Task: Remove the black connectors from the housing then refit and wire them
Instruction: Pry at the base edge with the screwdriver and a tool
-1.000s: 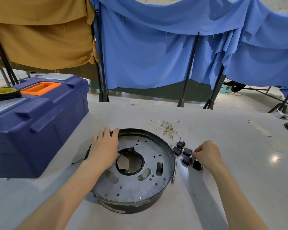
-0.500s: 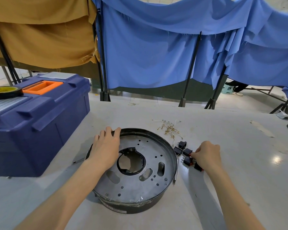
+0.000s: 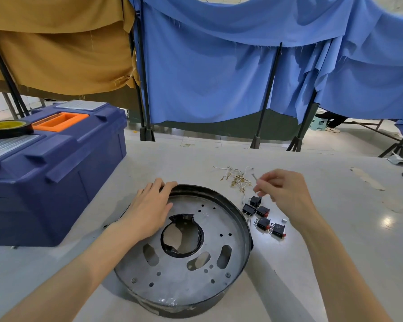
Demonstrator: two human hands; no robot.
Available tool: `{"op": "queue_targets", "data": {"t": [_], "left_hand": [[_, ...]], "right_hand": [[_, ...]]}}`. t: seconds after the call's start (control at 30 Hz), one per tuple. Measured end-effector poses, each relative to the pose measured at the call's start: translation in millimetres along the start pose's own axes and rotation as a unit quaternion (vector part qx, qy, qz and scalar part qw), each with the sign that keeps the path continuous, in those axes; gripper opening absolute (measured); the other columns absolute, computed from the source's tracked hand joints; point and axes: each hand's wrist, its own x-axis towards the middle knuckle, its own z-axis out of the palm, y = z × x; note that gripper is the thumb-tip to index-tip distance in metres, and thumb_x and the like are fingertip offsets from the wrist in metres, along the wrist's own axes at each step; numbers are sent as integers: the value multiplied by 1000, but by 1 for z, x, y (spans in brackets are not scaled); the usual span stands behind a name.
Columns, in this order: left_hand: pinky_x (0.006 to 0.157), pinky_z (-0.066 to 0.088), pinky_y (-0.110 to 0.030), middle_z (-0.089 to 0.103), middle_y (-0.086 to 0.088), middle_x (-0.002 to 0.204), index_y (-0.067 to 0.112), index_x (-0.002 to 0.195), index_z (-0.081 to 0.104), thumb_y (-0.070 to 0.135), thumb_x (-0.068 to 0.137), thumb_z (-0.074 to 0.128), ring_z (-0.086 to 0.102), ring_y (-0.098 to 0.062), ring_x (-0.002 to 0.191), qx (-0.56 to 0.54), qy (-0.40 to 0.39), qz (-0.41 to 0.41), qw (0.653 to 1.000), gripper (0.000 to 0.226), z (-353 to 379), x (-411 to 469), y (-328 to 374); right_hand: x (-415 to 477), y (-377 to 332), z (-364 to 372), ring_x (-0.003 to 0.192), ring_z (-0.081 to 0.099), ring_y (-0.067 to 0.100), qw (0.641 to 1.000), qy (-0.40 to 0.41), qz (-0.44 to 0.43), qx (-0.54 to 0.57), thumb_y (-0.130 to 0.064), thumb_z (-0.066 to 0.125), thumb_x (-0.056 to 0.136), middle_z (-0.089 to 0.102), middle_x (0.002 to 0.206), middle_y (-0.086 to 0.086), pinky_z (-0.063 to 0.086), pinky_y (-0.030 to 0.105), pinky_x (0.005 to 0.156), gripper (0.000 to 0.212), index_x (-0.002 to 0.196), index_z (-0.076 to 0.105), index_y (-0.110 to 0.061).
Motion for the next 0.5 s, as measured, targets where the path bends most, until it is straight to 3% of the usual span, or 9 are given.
{"op": "queue_targets", "data": {"t": [0.13,0.3,0.4,0.5], "left_hand": [[99,36,-32,40,3,123,26,144,28,25,99,46,44,-16,112,-45,-19,42,998,49,-7,-7,5],[102,32,-33,43,4,123,27,139,36,25,96,54,43,-16,117,-72,-43,58,995,47,-14,-5,13],[101,26,-31,46,10,118,30,134,45,39,93,56,40,-10,116,-92,15,76,993,43,-18,-5,29],[94,29,-30,55,15,102,29,115,61,48,91,54,46,-6,103,-168,65,94,979,32,-23,-6,57]], "right_hand": [[-13,-16,21,63,68,14,993,-94,-26,60,2,69,82,74,71,7,47,19,54,13,89,72,-10],[-25,-18,47,64,70,20,981,-175,-27,85,11,69,78,74,72,14,51,20,57,17,78,73,-5],[-25,-16,52,64,70,21,980,-176,-35,84,12,69,78,74,72,13,51,21,59,19,76,72,-7],[-25,-15,51,62,69,19,979,-174,-53,93,11,73,74,73,70,13,53,23,62,15,74,73,-4]]}}
